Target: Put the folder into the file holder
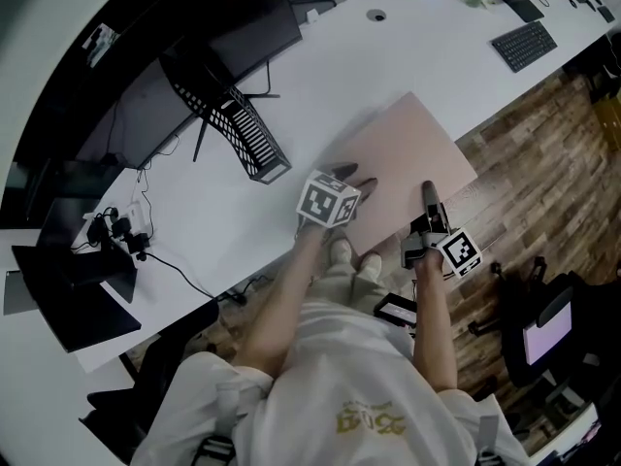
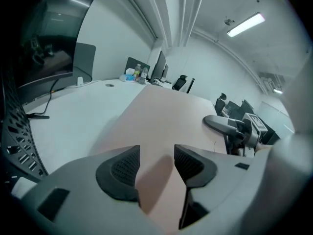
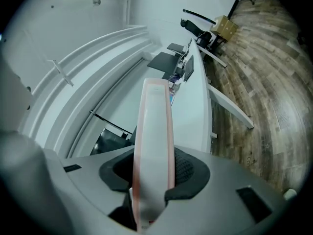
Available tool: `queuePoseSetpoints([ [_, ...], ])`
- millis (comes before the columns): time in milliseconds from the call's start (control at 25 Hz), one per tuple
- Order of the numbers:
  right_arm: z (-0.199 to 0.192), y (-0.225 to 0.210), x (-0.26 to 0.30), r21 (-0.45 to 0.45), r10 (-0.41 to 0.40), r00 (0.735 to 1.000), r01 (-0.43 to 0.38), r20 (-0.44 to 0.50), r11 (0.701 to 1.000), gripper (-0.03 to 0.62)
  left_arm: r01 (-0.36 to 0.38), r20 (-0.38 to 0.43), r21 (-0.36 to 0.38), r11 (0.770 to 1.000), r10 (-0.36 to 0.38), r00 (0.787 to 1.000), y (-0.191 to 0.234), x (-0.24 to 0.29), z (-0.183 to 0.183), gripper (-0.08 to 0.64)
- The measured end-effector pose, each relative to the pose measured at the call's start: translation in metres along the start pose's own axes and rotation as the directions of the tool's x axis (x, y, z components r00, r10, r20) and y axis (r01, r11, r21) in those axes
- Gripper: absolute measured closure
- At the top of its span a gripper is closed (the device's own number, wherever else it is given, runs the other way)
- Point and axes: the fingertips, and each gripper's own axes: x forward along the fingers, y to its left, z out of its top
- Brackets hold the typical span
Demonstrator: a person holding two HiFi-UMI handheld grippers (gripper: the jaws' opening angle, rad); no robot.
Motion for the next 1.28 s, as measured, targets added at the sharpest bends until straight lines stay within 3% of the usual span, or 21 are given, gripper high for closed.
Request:
queuePoseSetpoints([
  [160,0.002,0.01,0.003,-0.041,0.007,1.0,-0.007,-0.007,0.999,0.428,0.041,0.066,-0.087,0.995,-0.035,0.997,-0.012,-0.01,0.005,0.324],
  [360,-0.002,0.032,0.008,-0.111,0.043,0.999,-0.046,-0.033,0.993,0.428,0.038,0.079,-0.088,0.995,-0.032,0.996,-0.021,-0.014,0.005,0.314],
  [720,-0.004,0.083,0.015,-0.266,0.139,0.986,-0.16,-0.095,0.951,0.428,0.03,0.2,-0.168,0.985,0.004,0.98,-0.019,-0.033,0.021,0.31],
  [920,-0.007,0.103,0.014,-0.291,0.187,0.976,-0.212,-0.111,0.933,0.428,0.047,0.273,-0.181,0.982,0.005,0.962,-0.021,-0.048,0.03,0.316],
  [1080,-0.001,0.122,0.01,-0.316,0.242,0.964,-0.265,-0.11,0.911,0.428,0.062,0.351,-0.201,0.978,0.012,0.936,-0.027,-0.06,0.042,0.321],
  [1280,0.005,0.149,0.005,-0.366,0.314,0.943,-0.333,-0.112,0.869,0.425,0.074,0.415,-0.209,0.975,0.02,0.91,-0.031,-0.075,0.06,0.318],
])
